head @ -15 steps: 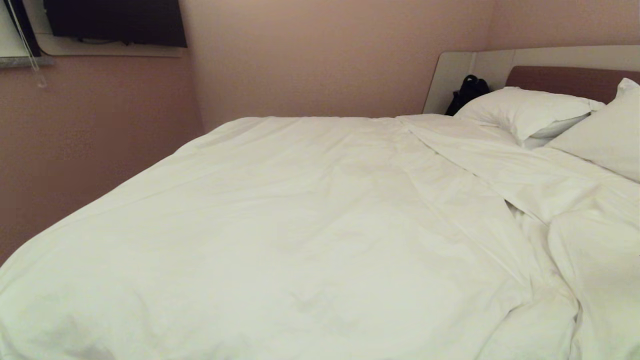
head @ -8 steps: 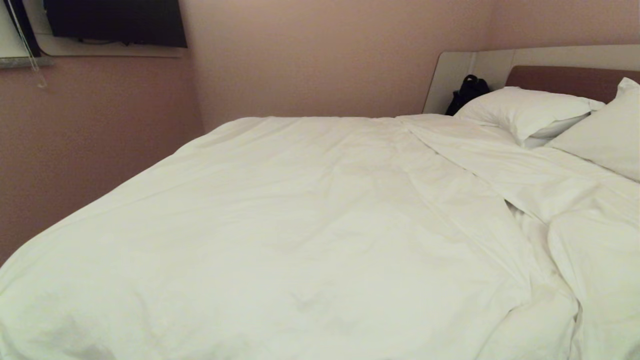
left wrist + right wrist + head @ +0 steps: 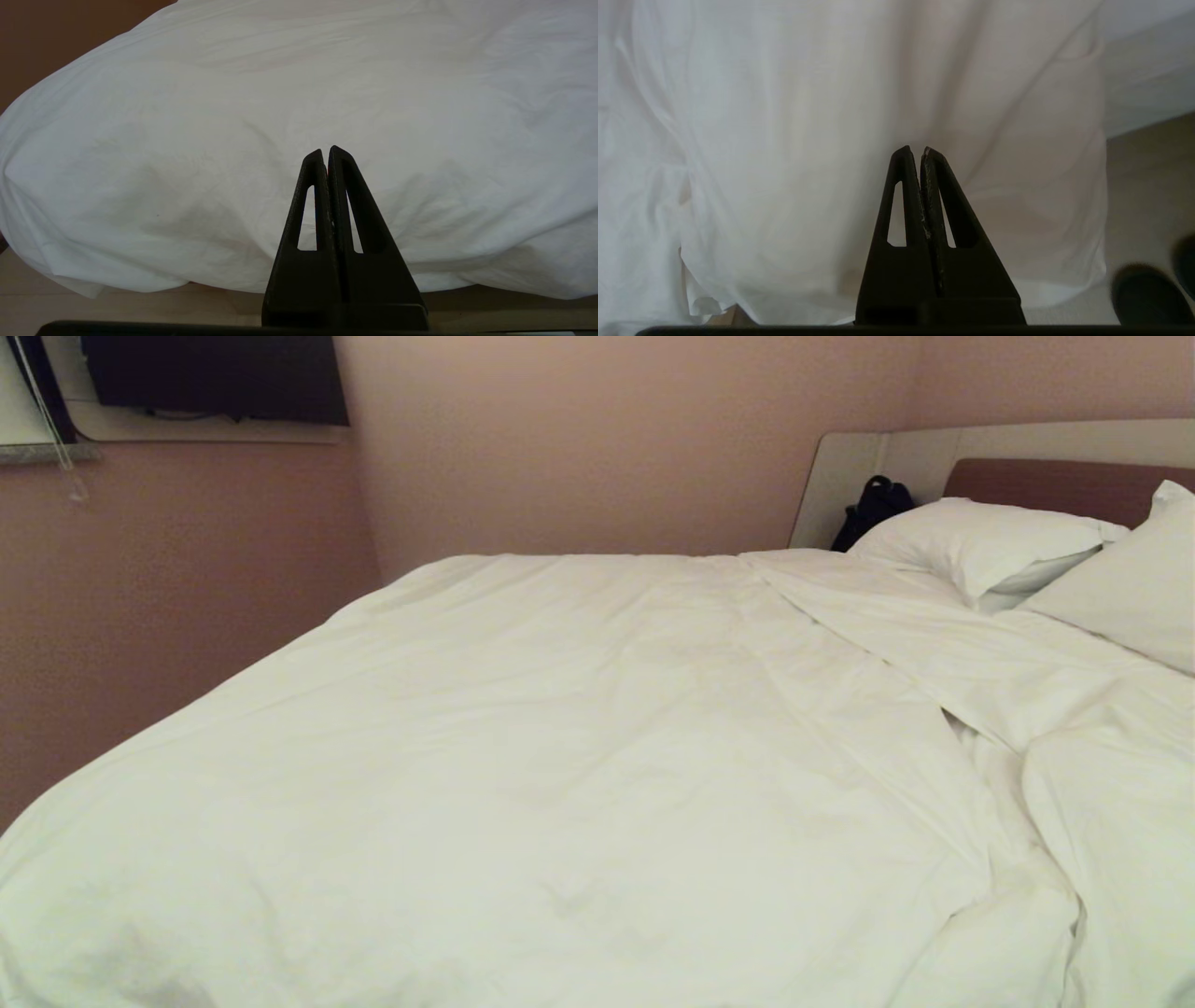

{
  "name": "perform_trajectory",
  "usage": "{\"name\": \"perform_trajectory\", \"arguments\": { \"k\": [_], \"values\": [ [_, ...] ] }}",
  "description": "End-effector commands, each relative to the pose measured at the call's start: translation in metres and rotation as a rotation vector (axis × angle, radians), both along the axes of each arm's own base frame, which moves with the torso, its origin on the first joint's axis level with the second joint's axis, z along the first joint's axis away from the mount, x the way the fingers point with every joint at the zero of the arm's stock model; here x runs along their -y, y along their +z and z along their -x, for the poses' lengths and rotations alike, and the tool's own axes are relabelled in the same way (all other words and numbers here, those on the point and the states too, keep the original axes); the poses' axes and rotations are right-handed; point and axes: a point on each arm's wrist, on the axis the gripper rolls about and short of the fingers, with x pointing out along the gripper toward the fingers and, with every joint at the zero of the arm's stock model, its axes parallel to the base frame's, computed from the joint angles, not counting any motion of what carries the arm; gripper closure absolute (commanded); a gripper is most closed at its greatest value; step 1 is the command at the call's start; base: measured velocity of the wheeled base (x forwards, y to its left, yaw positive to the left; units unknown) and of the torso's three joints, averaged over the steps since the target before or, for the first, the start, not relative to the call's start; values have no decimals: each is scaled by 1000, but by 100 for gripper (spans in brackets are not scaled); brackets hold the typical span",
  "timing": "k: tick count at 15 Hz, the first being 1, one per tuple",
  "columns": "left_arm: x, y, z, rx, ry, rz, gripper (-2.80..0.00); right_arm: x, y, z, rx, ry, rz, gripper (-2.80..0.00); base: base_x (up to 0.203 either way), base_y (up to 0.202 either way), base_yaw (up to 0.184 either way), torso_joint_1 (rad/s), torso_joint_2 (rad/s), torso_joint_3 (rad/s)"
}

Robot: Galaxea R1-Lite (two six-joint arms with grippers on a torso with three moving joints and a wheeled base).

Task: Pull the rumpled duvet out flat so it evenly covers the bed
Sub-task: Flatten the corners of the folded blanket

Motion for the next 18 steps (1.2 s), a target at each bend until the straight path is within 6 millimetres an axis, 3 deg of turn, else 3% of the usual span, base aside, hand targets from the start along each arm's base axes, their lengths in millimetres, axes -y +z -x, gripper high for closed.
{"name": "perform_trajectory", "arguments": {
  "k": [1,6,13,14,18],
  "values": [
    [0,0,0,0,0,0,0,17,-22,5,112,48,-63,0,0,0,0,0,0,0],
    [0,0,0,1,0,0,0,54,-38,16,142,3,-72,0,0,0,0,0,0,0],
    [0,0,0,0,0,0,0,104,-55,12,150,-21,-136,0,0,0,0,0,0,0],
    [0,0,0,0,0,0,0,109,-58,11,146,-23,-157,-280,0,0,0,0,0,0],
    [0,0,0,0,0,0,0,125,-74,7,131,-24,-218,-280,0,0,0,0,0,0]
  ]
}}
